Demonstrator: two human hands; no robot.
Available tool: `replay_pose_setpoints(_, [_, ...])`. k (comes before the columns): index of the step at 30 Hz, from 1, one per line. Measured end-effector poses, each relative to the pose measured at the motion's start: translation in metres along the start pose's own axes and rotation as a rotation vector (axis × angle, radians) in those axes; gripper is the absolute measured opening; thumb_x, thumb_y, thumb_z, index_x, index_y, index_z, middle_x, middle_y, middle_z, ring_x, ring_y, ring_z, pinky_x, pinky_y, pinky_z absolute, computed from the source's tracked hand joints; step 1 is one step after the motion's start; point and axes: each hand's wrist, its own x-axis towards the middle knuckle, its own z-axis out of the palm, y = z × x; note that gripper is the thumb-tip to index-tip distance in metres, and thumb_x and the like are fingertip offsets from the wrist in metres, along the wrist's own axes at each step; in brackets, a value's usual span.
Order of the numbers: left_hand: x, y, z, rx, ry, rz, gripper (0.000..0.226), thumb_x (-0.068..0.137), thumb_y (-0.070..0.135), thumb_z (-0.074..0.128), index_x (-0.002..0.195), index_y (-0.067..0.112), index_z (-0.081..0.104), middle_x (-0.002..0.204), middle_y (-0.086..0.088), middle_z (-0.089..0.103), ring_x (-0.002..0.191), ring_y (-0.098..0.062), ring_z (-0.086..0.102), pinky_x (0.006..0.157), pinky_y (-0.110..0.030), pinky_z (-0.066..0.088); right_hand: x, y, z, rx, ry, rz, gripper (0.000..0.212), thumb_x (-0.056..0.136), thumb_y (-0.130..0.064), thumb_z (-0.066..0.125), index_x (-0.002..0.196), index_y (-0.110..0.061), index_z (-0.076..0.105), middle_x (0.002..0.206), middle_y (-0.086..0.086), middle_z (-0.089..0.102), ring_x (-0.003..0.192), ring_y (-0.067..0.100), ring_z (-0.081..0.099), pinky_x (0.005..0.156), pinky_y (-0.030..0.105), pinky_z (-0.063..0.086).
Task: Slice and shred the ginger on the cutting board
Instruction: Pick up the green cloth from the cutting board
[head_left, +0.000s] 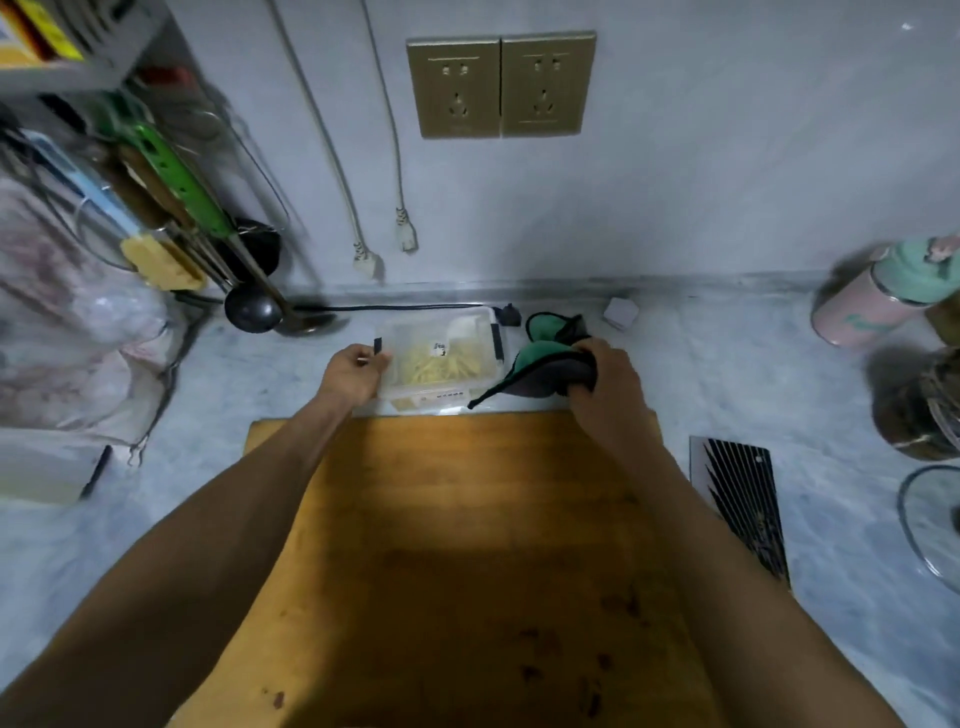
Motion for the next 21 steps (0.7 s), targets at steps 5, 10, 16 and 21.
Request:
replay_pose_setpoints(5, [-0.05,-0.007,-0.011,0.104,0.203,0.274,0.021,0.097,0.021,0.057,0.113,0.009,0.064,0.113,-0.01,0.066,0.106,-0.027,0.061,0.087,-0.032,0.048,-0.046,-0.039,0.004,0.256,-0.036,0.069,0.04,0.096,-0.019,0.065,0.133,-0.016,0.051,0.107,-0.005,0.061,0.094,0.014,0.06,0.068,0.013,0.046])
replay_pose_setpoints(10, [-0.149,-0.01,-0.019,-0.034,-0.3,0.465,0.039,0.098,0.013,0.059,0.131,0.031,0.048,0.123,0.02,0.055,0.107,0.02,0.05,0.102,-0.011,0.041,-0.082,-0.071,0.019,0.425,-0.38,0.015,0.03,0.092,-0.02,0.059,0.12,-0.028,0.06,0.107,-0.009,0.068,0.099,0.017,0.067,0.077,0.028,0.053])
replay_pose_setpoints(16, [-0.174,-0.066,-0.044,-0.229,-0.257,0.326,0.042,0.1,0.01,0.053,0.142,0.013,0.05,0.125,0.015,0.06,0.114,-0.005,0.059,0.09,-0.013,0.049,-0.113,-0.11,0.071,0.268,-0.479,-0.047,0.023,0.092,-0.022,0.067,0.111,-0.023,0.056,0.1,0.001,0.066,0.09,0.022,0.065,0.078,0.039,0.058])
replay_pose_setpoints(21, [-0.173,-0.108,-0.088,-0.323,-0.111,0.375,0.025,0.092,-0.012,0.051,0.112,0.001,0.058,0.101,-0.007,0.062,0.079,0.003,0.065,0.071,-0.013,0.05,-0.128,-0.145,0.107,0.093,-0.503,0.007,0.04,0.087,-0.034,0.077,0.115,-0.02,0.051,0.11,0.0,0.062,0.095,0.017,0.062,0.073,0.028,0.053])
